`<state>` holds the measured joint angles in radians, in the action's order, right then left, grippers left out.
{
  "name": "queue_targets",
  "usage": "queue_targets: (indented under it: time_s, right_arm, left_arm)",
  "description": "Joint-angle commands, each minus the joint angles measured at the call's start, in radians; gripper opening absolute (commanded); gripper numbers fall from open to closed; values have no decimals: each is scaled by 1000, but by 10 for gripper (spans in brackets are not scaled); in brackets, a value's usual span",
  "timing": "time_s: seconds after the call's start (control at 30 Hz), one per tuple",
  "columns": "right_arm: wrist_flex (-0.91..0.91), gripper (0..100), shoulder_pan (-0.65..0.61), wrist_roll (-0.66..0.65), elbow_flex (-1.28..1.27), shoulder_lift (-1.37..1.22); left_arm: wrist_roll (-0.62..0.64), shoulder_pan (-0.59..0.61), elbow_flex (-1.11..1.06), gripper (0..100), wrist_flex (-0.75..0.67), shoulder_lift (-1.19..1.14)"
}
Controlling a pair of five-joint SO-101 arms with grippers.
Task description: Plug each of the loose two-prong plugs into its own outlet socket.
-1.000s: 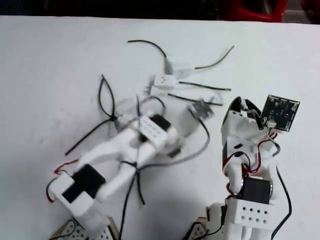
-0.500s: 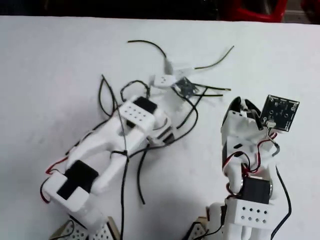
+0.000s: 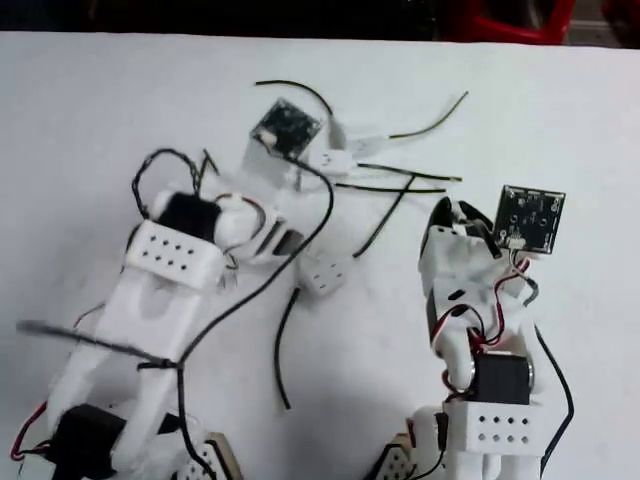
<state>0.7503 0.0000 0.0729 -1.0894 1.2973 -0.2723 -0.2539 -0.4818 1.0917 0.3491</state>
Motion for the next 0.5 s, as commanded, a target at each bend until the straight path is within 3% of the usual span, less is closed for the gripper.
queue_targets:
  time_s: [0.0,0.13,0.3,0.47]
  right_arm:
    - [2,18,-10,-2,9,12]
    - [2,18,-10,-2,9,12]
    - [2,18,-8,-2,8,12]
    - [-1,18,-12,-3,3,12]
  left_arm:
    - [9,27,-101,273,-176,-38]
    - [15,21,-83,274,-222,-191]
    - [3,19,-23,275,-124,-337]
    - [-98,18,-41,274,-98,-378]
